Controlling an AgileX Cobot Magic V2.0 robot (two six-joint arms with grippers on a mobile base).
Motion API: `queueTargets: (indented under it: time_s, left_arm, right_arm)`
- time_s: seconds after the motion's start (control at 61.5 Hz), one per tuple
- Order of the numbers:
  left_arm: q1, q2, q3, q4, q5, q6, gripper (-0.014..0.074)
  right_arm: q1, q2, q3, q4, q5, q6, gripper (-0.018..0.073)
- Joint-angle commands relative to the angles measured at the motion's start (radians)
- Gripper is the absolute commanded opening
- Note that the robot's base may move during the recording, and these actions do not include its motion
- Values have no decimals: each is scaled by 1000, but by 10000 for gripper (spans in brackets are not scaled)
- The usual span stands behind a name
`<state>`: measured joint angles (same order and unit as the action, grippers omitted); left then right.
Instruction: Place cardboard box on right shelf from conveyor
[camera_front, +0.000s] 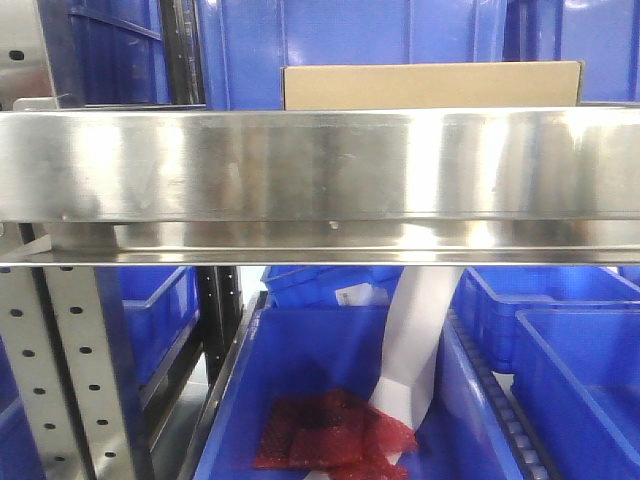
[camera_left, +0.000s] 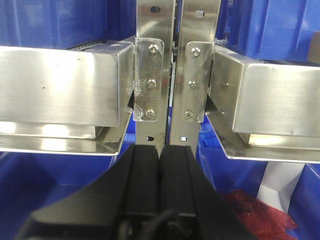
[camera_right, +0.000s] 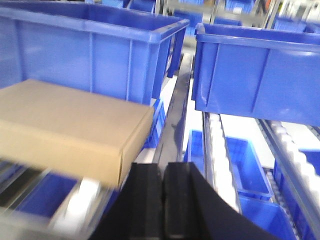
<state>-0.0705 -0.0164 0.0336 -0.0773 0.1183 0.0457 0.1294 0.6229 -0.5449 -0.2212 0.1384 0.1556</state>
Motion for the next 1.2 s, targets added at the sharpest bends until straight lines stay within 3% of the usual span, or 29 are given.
queueTargets:
  time_s: [0.0, 0.374, 1.008, 1.089, 1.187]
  left_arm:
    - [-1, -5, 6, -6, -85, 0, -116]
    - [-1, -5, 6, -6, -85, 0, -116]
    - [-1, -5, 6, -6, -85, 0, -116]
    - [-1, -5, 6, -6, -85, 0, -116]
    - [-1, -5, 6, -6, -85, 0, -116]
  right_arm:
    - [-5, -131, 61, 0, -101, 2, 57]
    - [-5, -568, 214, 0, 41, 1, 57]
    - [-5, -594, 225, 0, 14, -16, 57]
    - [-12, -594, 262, 43, 10, -71, 57]
    - [-40, -594, 327, 176, -31, -123, 57]
